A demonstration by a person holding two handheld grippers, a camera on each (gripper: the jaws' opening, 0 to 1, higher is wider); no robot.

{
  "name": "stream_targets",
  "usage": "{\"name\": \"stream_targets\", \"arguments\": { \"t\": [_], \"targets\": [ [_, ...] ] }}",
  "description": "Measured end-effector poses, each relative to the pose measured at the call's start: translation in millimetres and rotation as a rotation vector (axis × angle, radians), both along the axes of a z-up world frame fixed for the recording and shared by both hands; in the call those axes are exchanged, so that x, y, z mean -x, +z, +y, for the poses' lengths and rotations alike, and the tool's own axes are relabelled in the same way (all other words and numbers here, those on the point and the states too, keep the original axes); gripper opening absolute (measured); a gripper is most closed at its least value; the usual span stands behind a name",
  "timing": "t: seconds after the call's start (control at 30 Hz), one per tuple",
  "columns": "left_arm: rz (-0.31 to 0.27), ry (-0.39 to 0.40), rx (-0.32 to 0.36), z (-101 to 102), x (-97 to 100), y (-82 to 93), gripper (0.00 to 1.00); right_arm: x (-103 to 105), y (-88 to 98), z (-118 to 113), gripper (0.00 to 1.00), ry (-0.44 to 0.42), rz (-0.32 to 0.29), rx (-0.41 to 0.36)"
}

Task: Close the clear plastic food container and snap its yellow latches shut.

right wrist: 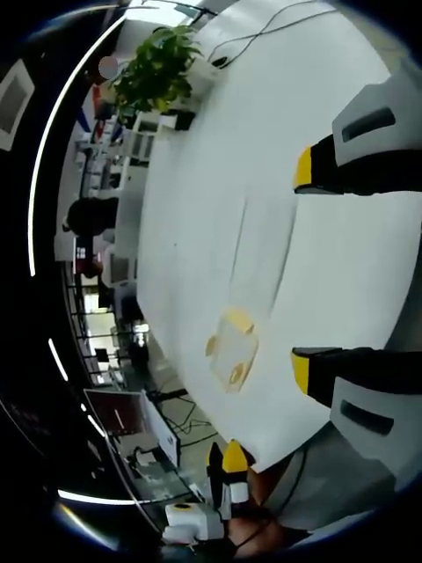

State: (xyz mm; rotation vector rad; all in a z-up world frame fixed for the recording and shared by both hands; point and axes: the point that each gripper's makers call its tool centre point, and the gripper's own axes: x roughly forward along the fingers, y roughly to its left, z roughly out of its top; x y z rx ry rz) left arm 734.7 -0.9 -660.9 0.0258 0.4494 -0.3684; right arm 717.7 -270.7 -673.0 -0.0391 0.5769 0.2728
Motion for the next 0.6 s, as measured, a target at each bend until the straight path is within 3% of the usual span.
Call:
{"name": "stream_targets", "arguments": {
  "t": [0.6],
  "targets": [
    [-0.013, -0.003, 0.005, -0.2, -0.9, 2.7, 0.47, -0.4, 1.2, 0.1, 0.68, 0.0, -0.006, 0.005]
  ]
}}
